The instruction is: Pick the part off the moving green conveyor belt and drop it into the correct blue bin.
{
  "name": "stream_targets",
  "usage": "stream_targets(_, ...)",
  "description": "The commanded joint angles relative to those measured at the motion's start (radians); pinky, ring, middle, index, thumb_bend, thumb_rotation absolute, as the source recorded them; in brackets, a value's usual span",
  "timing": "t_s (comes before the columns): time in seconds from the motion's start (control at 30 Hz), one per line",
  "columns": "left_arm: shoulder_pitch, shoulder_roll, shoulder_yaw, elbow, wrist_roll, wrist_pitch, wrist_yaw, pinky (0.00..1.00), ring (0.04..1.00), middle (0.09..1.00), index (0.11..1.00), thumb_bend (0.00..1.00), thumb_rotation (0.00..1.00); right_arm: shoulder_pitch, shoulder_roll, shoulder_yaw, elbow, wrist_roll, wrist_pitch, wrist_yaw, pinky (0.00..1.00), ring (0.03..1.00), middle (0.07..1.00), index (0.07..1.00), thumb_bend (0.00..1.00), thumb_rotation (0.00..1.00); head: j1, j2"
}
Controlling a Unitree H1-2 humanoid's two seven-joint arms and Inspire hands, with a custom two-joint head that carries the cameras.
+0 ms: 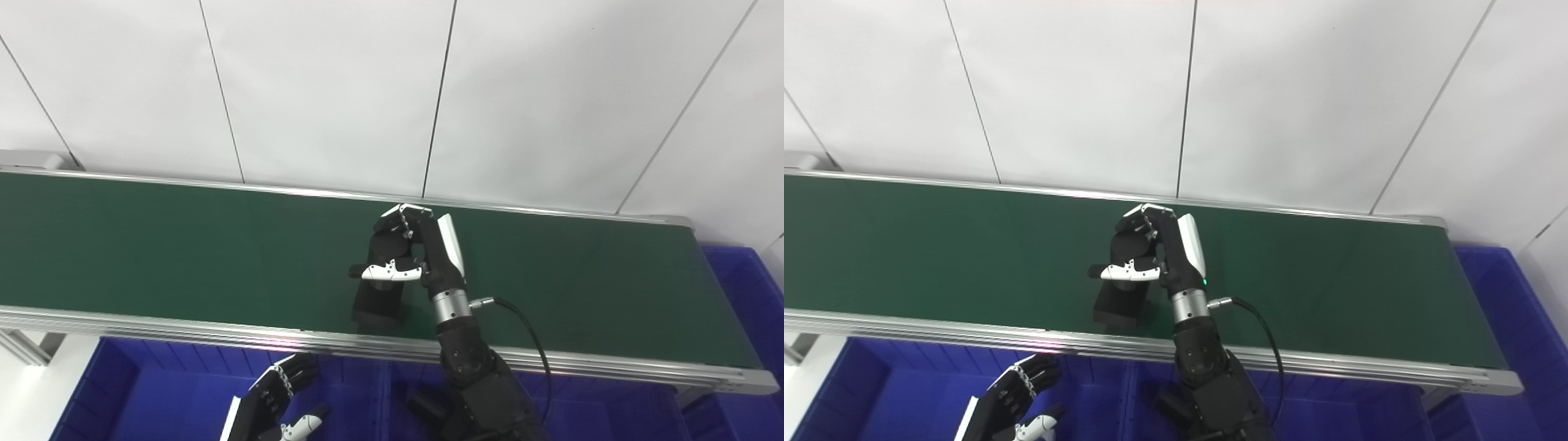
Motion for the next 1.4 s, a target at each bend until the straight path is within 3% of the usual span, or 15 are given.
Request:
stream_targets(0.0, -0.012, -0.001, -0.006, -0.015, -0.002, -0.033, -0.01, 0.8, 0.74, 0.75, 0.721, 0.57, 0.0, -0.014, 0.011, -0.007, -0.096, -0.008, -0.037, 0.018, 0.04, 0.078, 0.106, 0.101, 0.55, 0.0, 0.0, 0.001)
stream_targets(0.33, -0.022, 0.008, -0.015, -0.017, -0.008, -0.032, -0.016, 0.79, 0.736, 0.751, 0.719, 0.57, 0.0, 0.141, 0.013, -0.034, -0.425, -0.042, 0.062, 0.08, 0.04, 0.075, 0.102, 0.101, 0.56, 0.0, -0.04, 0.002)
stream_targets(0.53, -0.023, 0.023, -0.027, -0.022, -0.011, -0.032, -0.019, 0.79, 0.731, 0.748, 0.721, 0.56, 0.0, 0.233, 0.005, -0.056, -0.538, -0.068, 0.087, 0.098, 0.04, 0.073, 0.1, 0.092, 0.56, 0.0, -0.065, 0.012)
stream_targets(0.7, -0.021, 0.036, -0.033, -0.032, -0.019, -0.03, -0.022, 0.78, 0.716, 0.749, 0.726, 0.56, 0.0, 0.36, -0.017, -0.08, -0.614, -0.069, 0.083, 0.105, 0.05, 0.087, 0.111, 0.104, 0.56, 0.0, -0.095, 0.028)
stream_targets(1.07, -0.015, 0.052, -0.042, -0.044, -0.027, -0.025, -0.029, 0.76, 0.714, 0.741, 0.714, 0.57, 0.0, 0.571, -0.029, -0.15, -0.619, -0.014, 0.06, 0.091, 0.05, 0.081, 0.105, 0.101, 0.55, 0.0, -0.136, 0.058)
stream_targets(1.37, -0.003, 0.068, -0.052, -0.075, -0.043, -0.004, -0.029, 0.76, 0.709, 0.734, 0.717, 0.58, 0.0, 0.659, -0.031, -0.22, -0.554, 0.015, 0.047, 0.069, 0.04, 0.072, 0.096, 0.102, 0.53, 0.0, -0.17, 0.083)
